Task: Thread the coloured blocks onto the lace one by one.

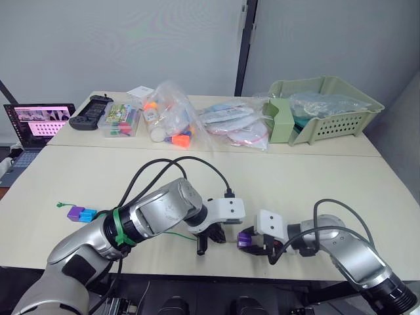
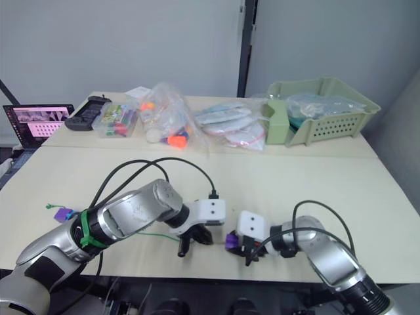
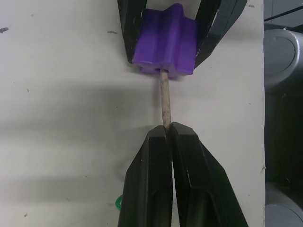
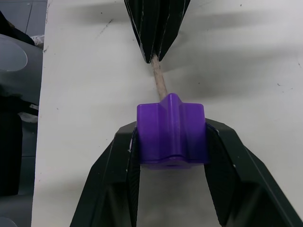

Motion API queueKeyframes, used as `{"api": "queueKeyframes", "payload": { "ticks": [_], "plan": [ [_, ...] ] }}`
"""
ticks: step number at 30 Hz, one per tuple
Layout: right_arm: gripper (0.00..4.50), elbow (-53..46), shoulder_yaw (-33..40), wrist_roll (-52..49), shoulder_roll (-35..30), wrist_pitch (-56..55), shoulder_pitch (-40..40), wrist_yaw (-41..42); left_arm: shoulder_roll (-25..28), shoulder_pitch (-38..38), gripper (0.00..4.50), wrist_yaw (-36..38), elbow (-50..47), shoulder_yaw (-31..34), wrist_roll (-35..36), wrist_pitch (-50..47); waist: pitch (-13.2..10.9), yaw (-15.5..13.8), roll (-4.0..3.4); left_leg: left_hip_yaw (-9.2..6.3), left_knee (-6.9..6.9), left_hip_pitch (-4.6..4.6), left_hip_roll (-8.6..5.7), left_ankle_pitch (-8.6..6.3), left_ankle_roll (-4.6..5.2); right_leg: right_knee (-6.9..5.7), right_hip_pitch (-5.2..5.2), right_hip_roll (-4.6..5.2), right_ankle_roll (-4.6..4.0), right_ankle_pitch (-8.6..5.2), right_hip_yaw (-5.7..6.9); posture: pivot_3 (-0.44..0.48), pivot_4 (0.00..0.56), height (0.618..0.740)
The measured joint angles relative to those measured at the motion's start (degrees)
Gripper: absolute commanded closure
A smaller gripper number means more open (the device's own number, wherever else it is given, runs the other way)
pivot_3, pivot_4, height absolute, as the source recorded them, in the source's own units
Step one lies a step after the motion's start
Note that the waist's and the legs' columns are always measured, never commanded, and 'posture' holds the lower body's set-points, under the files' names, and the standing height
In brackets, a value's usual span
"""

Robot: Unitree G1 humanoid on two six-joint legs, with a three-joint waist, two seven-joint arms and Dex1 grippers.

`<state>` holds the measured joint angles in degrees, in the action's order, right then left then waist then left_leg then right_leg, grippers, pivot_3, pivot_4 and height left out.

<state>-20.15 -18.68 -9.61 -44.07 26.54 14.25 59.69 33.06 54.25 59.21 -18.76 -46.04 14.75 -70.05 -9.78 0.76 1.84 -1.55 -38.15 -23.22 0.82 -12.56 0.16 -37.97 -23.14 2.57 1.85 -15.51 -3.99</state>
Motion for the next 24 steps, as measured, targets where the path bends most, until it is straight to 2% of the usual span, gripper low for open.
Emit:
{"api": "queueKeyframes", "payload": {
  "ticks": [7, 17, 22, 24],
  "plan": [
    [3.14, -0.33, -0.04, 0.01, 0.0, 0.46, -0.06, -0.22, -0.42, 0.13, 4.5, -0.34, 0.31, 0.0, 0.0, 0.04, 0.0, 0.0, 0.0, 0.0, 0.0, 0.0, 0.0, 0.0, 0.0, 0.0, 0.0, 0.0, 0.0, 0.0, 0.0, 0.0, 0.15, 0.74],
    [3.14, -0.82, 0.02, 0.13, 0.34, 1.76, -0.05, -0.64, -6.21, -0.41, 4.5, -3.14, 3.53, 0.46, 0.34, 0.09, 0.0, 0.01, 0.0, 0.0, 0.0, 0.02, 0.0, 0.0, 0.0, -0.01, 0.01, 0.0, 0.0, 0.0, 0.0, 0.0, 0.15, 0.74],
    [3.14, -1.39, 0.23, 0.38, 0.28, 2.18, -0.23, -0.7, -6.54, -2.03, 4.5, -3.69, 3.99, 1.73, 0.61, 1.81, 0.01, -0.01, 0.0, 0.0, 0.0, 0.03, -0.01, 0.0, 0.0, 0.0, 0.03, 0.01, 0.0, 0.0, -0.01, 0.0, 0.15, 0.74],
    [3.14, -1.41, 0.35, 0.38, 0.28, 2.32, -0.34, -0.73, -6.21, -3.27, 3.82, -3.7, 4.28, 2.62, 0.67, 3.64, 0.01, -0.06, 0.0, 0.0, 0.0, 0.03, 0.0, 0.0, 0.0, 0.0, 0.03, 0.01, -0.01, 0.0, -0.01, 0.0, 0.15, 0.74]
  ]
}}
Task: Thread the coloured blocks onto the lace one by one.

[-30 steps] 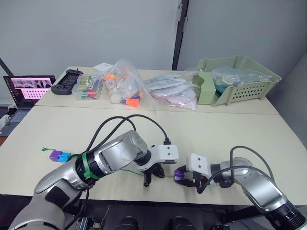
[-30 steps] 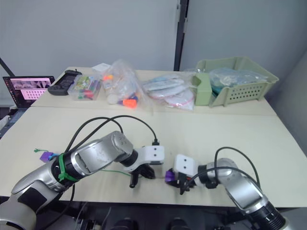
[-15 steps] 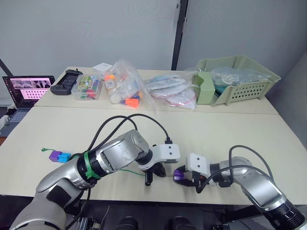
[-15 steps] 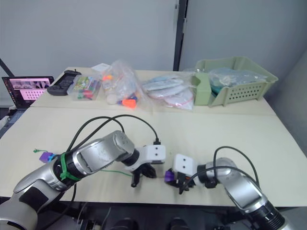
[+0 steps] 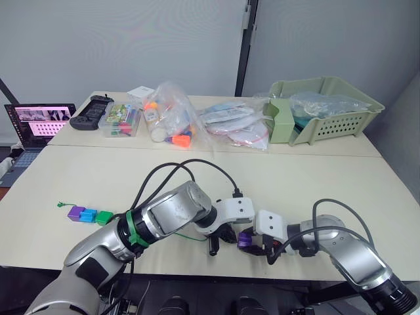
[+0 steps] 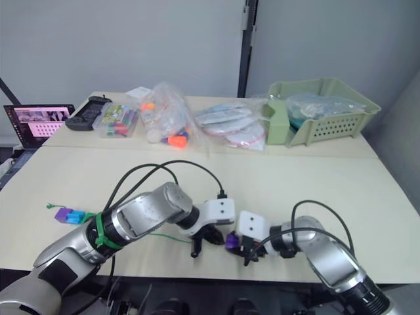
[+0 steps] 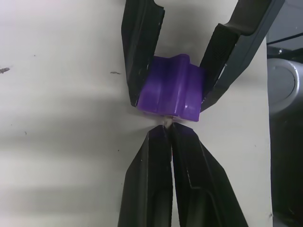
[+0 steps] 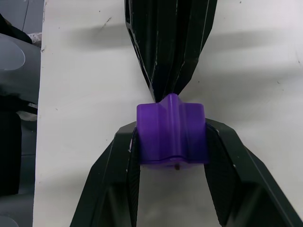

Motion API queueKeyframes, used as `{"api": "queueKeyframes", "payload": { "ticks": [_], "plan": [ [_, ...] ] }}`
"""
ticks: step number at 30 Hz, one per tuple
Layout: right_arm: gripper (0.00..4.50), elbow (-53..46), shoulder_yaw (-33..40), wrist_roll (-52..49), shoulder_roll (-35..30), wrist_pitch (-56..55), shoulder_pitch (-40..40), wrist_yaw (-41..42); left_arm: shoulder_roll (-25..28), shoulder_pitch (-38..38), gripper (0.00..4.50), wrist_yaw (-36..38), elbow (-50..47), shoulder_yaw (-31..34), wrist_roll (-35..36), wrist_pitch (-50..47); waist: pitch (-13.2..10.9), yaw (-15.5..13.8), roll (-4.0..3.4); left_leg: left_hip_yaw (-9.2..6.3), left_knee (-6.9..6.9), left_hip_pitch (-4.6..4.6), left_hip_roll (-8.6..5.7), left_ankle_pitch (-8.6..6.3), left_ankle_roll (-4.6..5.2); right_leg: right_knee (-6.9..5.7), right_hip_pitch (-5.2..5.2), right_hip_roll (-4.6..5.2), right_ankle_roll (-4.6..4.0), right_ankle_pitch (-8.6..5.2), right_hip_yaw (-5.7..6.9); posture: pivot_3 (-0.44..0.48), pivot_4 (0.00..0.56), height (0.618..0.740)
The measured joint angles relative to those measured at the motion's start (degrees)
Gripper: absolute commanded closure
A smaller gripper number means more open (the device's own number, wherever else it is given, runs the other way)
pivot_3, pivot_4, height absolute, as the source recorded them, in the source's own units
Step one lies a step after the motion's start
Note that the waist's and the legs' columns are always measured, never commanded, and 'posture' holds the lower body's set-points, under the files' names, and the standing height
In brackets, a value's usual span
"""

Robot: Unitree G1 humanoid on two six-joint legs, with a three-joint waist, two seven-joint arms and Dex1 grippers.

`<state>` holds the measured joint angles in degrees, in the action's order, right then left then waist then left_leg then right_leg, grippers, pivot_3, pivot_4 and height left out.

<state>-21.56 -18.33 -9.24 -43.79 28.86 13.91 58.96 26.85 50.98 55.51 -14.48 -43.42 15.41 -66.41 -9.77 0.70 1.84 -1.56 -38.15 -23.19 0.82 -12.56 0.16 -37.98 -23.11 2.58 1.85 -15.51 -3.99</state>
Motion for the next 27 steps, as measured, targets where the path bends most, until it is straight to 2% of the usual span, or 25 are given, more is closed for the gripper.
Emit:
{"api": "queueKeyframes", "payload": {
  "ticks": [9, 12, 16, 21, 27],
  "plan": [
    [3.14, -0.43, 0.19, -0.11, 0.21, 0.03, -0.77, -0.67, 5.33, -2.27, 0.95, 1.67, -0.19, 3.06, 0.48, 6.95, 0.0, 0.06, 0.0, 0.0, 0.0, 0.0, 0.01, 0.0, 0.0, 0.0, -0.02, -0.01, 0.0, 0.0, 0.0, 0.0, 0.15, 0.74],
    [3.14, -0.47, 0.53, -0.13, 0.18, 0.03, -1.1, -0.63, 8.59, -3.1, 0.92, 3.33, -0.66, 4.41, 0.38, 10.46, 0.0, 0.03, 0.0, 0.0, 0.0, 0.0, 0.01, 0.0, 0.0, 0.01, -0.01, 0.0, 0.0, 0.0, 0.01, 0.0, 0.15, 0.74],
    [3.14, -0.52, 0.84, -0.3, 0.08, 0.04, -1.38, -0.6, 11.88, -7.83, 0.92, 5.87, -0.71, 5.99, -0.86, 20.12, 0.0, -0.12, -0.01, 0.01, 0.01, -0.01, 0.01, 0.0, 0.0, 0.03, -0.01, 0.01, -0.01, 0.0, 0.02, 0.0, 0.15, 0.74],
    [3.14, -0.51, 0.93, -0.41, -0.05, 0.06, -1.44, -0.62, 9.32, -14.78, 0.92, 5.84, 2.67, 9.99, -3.3, 37.98, 0.01, -0.24, -0.01, 0.01, 0.0, 0.0, 0.01, 0.0, 0.0, 0.04, 0.02, 0.04, -0.03, 0.02, 0.02, 0.0, 0.15, 0.74],
    [3.14, -0.57, 0.94, -0.51, -0.09, 0.23, -1.43, -0.67, 6.19, -17.76, 0.92, 6.19, 7.71, 11.21, -6.34, 47.54, 0.01, -0.22, -0.01, 0.02, 0.0, 0.0, 0.0, 0.0, 0.0, 0.04, 0.02, 0.04, -0.02, 0.01, 0.02, 0.0, 0.15, 0.74]
  ]
}}
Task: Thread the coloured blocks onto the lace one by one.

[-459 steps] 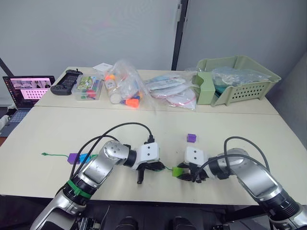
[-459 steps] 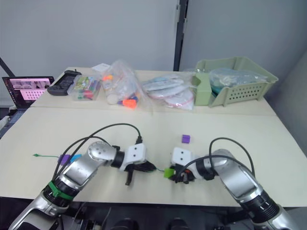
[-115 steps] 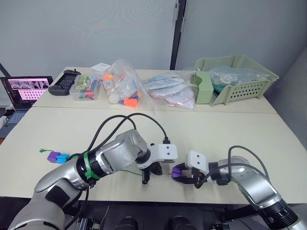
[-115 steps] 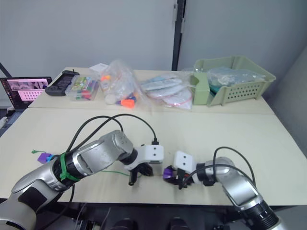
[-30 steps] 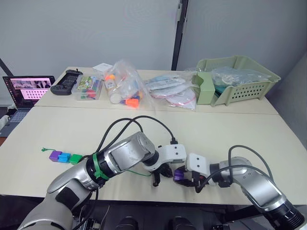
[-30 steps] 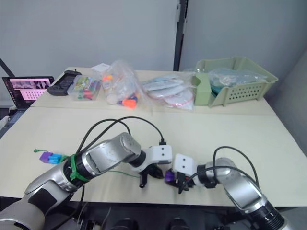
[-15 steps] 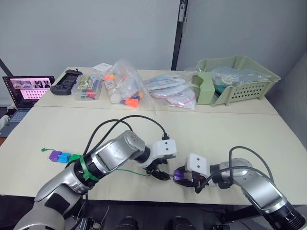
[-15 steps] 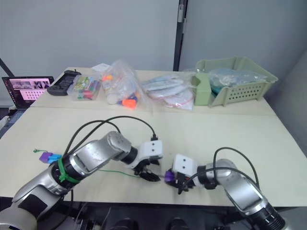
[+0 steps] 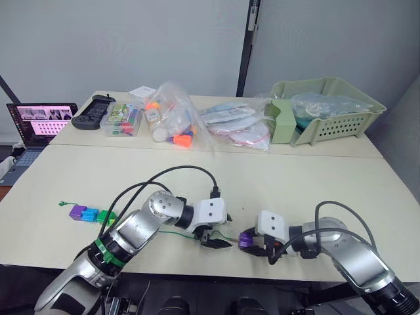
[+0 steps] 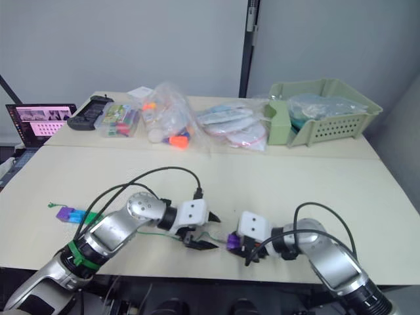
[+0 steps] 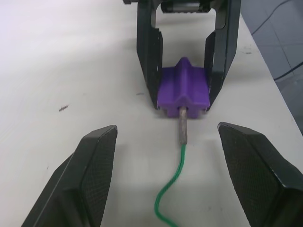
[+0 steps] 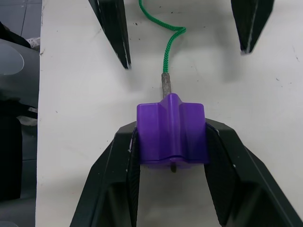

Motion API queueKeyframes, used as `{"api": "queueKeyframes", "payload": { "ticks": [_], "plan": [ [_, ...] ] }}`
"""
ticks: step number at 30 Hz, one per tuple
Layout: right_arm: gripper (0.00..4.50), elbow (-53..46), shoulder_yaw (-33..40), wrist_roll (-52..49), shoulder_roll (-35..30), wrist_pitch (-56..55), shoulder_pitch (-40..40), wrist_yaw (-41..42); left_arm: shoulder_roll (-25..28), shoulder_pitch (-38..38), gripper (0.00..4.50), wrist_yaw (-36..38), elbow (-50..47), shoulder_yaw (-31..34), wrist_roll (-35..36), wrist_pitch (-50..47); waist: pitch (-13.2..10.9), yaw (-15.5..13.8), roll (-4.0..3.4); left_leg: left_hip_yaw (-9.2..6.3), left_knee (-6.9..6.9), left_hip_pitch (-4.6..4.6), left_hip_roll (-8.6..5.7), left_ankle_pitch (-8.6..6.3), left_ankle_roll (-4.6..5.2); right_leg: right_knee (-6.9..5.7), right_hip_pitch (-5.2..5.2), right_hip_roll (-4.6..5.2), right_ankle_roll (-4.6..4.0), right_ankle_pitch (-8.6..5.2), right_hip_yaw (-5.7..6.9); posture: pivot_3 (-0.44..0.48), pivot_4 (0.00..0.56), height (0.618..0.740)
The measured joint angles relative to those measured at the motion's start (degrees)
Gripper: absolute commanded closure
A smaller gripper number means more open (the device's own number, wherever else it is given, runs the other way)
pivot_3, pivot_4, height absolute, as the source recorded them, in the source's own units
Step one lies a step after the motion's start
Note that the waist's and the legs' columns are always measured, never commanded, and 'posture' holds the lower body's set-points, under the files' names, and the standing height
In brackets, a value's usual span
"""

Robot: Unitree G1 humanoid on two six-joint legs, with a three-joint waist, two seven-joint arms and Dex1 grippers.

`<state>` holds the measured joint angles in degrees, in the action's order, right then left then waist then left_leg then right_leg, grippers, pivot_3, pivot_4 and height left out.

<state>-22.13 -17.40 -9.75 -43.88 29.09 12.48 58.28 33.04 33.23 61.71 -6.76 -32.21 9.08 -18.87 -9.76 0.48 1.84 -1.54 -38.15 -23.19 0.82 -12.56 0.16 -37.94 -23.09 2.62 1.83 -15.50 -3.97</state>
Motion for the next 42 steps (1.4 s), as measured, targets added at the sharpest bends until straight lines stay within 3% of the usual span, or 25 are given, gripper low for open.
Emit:
{"api": "queueKeyframes", "payload": {
  "ticks": [3, 6, 14, 15, 34, 35, 36, 42],
  "plan": [
    [3.14, -0.25, 0.06, -0.01, -0.03, 0.24, -0.13, -0.13, -0.07, -0.47, 0.92, 0.62, 1.71, 0.06, -1.11, 1.47, 0.0, 0.0, 0.0, -0.01, 0.0, -0.01, 0.0, 0.0, 0.0, 0.0, 0.0, 0.0, 0.0, 0.0, 0.0, 0.0, 0.15, 0.74],
    [3.14, -0.38, 0.1, -0.02, -0.07, 0.3, -0.23, -0.27, -0.06, -0.95, 1.72, 1.46, 3.08, -0.06, -2.59, 2.8, 0.0, -0.01, 0.0, 0.0, 0.0, -0.01, 0.0, 0.0, 0.0, 0.0, 0.0, 0.0, 0.01, 0.0, 0.0, 0.0, 0.15, 0.74],
    [3.14, -1.01, 0.11, -0.16, -0.23, 1.17, -0.36, -0.8, -2.08, -1.72, 4.35, 1.81, 4.4, -0.11, -5.0, 4.37, 0.0, -0.09, 0.0, 0.0, -0.01, 0.0, 0.0, 0.0, 0.0, 0.0, 0.0, 0.0, 0.01, 0.0, 0.01, 0.0, 0.15, 0.74],
    [3.14, -1.06, 0.1, -0.28, -0.23, 1.33, -0.36, -0.85, -2.33, -1.72, 4.5, 1.77, 4.4, -0.09, -5.16, 4.34, 0.0, -0.08, 0.0, 0.0, -0.01, 0.0, 0.0, 0.0, 0.0, 0.0, 0.0, 0.0, 0.01, 0.0, 0.01, 0.0, 0.15, 0.74],
    [3.14, -1.53, 0.11, -0.49, -0.21, 2.55, -0.36, -1.33, -8.12, -1.59, 4.5, 1.28, 2.88, 0.04, -6.74, -3.8, 0.0, -0.03, 0.0, -0.01, -0.01, 0.01, -0.01, 0.0, 0.0, 0.0, 0.03, -0.01, 0.02, 0.0, 0.01, 0.0, 0.15, 0.74],
    [3.14, -1.55, 0.09, -0.49, -0.2, 2.55, -0.36, -1.37, -8.01, -1.36, 4.05, 1.55, 2.64, 0.03, -6.74, -4.84, 0.0, -0.02, 0.0, -0.02, -0.01, 0.01, 0.0, 0.0, 0.0, 0.0, 0.03, -0.01, 0.02, 0.0, 0.01, 0.0, 0.15, 0.74],
    [3.14, -1.57, 0.09, -0.49, -0.2, 2.56, -0.36, -1.37, -7.9, -1.17, 3.93, 1.74, 2.59, 0.02, -6.74, -5.47, 0.0, -0.01, 0.0, -0.01, -0.01, 0.01, -0.01, 0.0, 0.0, 0.0, 0.03, -0.01, 0.02, 0.0, 0.01, 0.0, 0.15, 0.74],
    [3.14, -1.61, 0.0, -0.5, 0.0, 2.51, -0.42, -1.6, -5.3, -0.17, 2.04, 4.72, 1.17, 1.01, -5.22, -8.01, 0.0, 0.2, 0.0, -0.02, 0.0, 0.01, 0.01, 0.0, 0.0, -0.01, 0.0, -0.02, 0.02, 0.0, 0.01, 0.0, 0.15, 0.74]
  ]
}}
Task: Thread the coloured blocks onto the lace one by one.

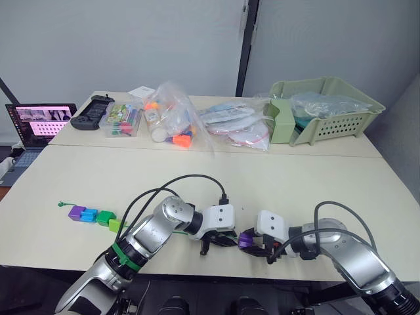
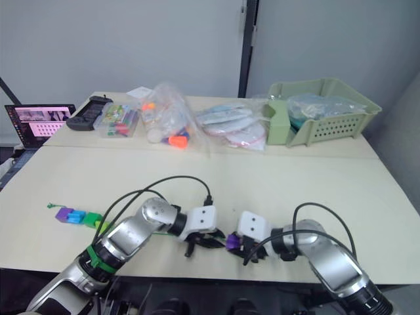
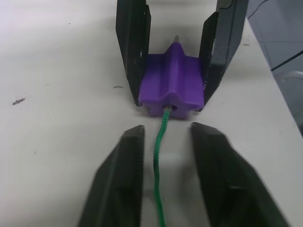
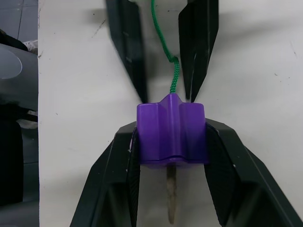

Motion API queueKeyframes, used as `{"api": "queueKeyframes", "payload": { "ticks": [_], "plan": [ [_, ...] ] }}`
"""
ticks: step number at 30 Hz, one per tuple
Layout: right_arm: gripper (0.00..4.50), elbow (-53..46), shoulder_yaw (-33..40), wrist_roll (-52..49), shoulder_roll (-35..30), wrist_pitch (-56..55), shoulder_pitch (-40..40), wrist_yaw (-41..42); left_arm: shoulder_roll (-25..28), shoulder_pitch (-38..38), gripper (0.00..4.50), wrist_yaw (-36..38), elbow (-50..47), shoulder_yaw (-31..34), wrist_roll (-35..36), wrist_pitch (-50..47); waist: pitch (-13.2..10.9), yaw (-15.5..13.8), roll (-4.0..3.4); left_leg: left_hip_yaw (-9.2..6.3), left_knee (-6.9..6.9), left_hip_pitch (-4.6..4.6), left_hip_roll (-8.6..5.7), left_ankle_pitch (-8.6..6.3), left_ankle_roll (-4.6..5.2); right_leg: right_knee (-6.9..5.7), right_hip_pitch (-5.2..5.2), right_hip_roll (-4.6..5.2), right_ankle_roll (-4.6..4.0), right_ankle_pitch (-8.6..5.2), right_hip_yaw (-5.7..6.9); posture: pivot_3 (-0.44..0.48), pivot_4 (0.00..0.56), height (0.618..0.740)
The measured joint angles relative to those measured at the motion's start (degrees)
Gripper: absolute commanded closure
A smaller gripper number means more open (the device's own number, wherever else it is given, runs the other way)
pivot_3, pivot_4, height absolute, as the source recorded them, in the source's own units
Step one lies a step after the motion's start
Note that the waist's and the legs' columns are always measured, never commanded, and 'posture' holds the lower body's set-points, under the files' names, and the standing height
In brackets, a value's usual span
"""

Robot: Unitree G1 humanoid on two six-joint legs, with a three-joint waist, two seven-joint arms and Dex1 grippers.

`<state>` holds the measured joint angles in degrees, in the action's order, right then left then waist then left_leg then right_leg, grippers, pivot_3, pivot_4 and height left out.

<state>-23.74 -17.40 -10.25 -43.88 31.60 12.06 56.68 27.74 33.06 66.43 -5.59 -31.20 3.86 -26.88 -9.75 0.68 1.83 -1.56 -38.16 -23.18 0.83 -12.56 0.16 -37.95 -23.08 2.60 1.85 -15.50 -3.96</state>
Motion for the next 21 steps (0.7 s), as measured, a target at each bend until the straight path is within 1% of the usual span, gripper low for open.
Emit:
{"api": "queueKeyframes", "payload": {
  "ticks": [2, 5, 9, 11, 12, 15, 18, 19, 20, 21],
  "plan": [
    [3.14, 0.0, 0.03, 0.0, 0.0, -0.04, -0.09, -0.07, 1.34, 0.01, 1.34, 0.34, 0.0, 0.92, 0.3, 0.77, 0.0, -0.01, 0.0, 0.0, 0.0, 0.0, 0.0, 0.0, 0.0, 0.0, 0.0, 0.01, 0.0, 0.0, 0.0, 0.0, 0.15, 0.74],
    [3.14, 0.0, 0.07, 0.0, -0.01, -0.05, -0.1, -0.04, 3.62, -0.14, 1.32, 0.99, 0.32, 1.07, -0.02, 2.62, 0.0, -0.04, 0.0, 0.0, 0.0, 0.0, 0.0, 0.0, 0.0, 0.01, 0.01, 0.01, 0.0, 0.0, 0.0, 0.0, 0.15, 0.74],
    [3.14, 0.07, 0.08, 0.0, -0.02, -0.03, -0.06, 0.02, 3.42, -0.75, 1.32, 0.52, 1.77, 1.06, -1.06, 5.02, 0.0, -0.11, 0.0, 0.0, 0.0, 0.01, 0.0, 0.0, 0.0, 0.01, 0.02, 0.01, 0.0, 0.0, 0.01, 0.0, 0.15, 0.74],
    [3.14, 0.07, 0.09, 0.0, -0.04, -0.03, -0.07, 0.04, 2.91, -0.76, 1.91, 0.53, 2.05, 1.07, -1.03, 5.36, 0.01, -0.1, 0.0, 0.0, 0.0, 0.01, 0.0, 0.0, 0.0, 0.01, 0.03, 0.01, 0.0, 0.0, 0.0, 0.0, 0.15, 0.74],
    [3.14, 0.07, 0.1, 0.0, -0.05, -0.03, -0.06, 0.05, 2.33, -0.84, 2.11, 0.51, 2.12, 1.07, -1.01, 5.32, 0.0, -0.1, 0.0, 0.0, 0.0, 0.01, -0.01, 0.0, 0.0, 0.01, 0.02, 0.01, 0.0, 0.0, 0.0, 0.0, 0.15, 0.74],
    [3.14, 0.07, 0.09, 0.0, -0.05, -0.04, -0.05, 0.07, 0.77, -1.3, 3.08, 0.42, 2.49, 1.06, -0.94, 5.18, 0.01, -0.06, 0.0, 0.0, 0.0, 0.01, 0.0, 0.0, 0.0, 0.01, 0.02, 0.0, 0.0, 0.0, 0.0, 0.0, 0.15, 0.74],
    [3.14, 0.07, 0.06, -0.01, -0.05, -0.04, -0.03, 0.07, 0.59, -1.33, 4.11, 0.49, 2.6, 1.07, -0.9, 5.31, 0.01, -0.06, 0.0, 0.0, 0.0, 0.0, 0.0, 0.0, 0.0, 0.01, 0.02, 0.01, 0.0, 0.0, 0.0, 0.0, 0.15, 0.74],
    [3.14, 0.08, 0.07, -0.01, -0.05, -0.04, -0.03, 0.07, 0.56, -1.36, 4.38, 0.49, 2.6, 1.08, -0.89, 5.34, 0.01, -0.05, 0.0, 0.0, 0.0, 0.0, 0.0, 0.0, 0.0, 0.01, 0.02, 0.01, 0.0, 0.0, 0.0, 0.0, 0.15, 0.74],
    [3.14, 0.08, 0.06, -0.01, -0.05, -0.04, -0.03, 0.07, 0.52, -1.39, 4.5, 0.5, 2.6, 1.09, -0.89, 5.36, 0.01, -0.05, 0.0, 0.01, 0.0, 0.0, -0.01, 0.0, 0.0, 0.01, 0.02, 0.01, 0.0, 0.0, 0.0, 0.0, 0.15, 0.74],
    [3.14, 0.08, 0.07, -0.01, -0.05, -0.04, -0.03, 0.07, 0.48, -1.4, 4.5, 0.51, 2.6, 1.11, -0.87, 5.37, 0.01, -0.06, 0.0, 0.0, 0.0, 0.01, 0.0, 0.0, 0.0, 0.01, 0.02, 0.01, 0.0, 0.0, 0.0, 0.0, 0.15, 0.74]
  ]
}}
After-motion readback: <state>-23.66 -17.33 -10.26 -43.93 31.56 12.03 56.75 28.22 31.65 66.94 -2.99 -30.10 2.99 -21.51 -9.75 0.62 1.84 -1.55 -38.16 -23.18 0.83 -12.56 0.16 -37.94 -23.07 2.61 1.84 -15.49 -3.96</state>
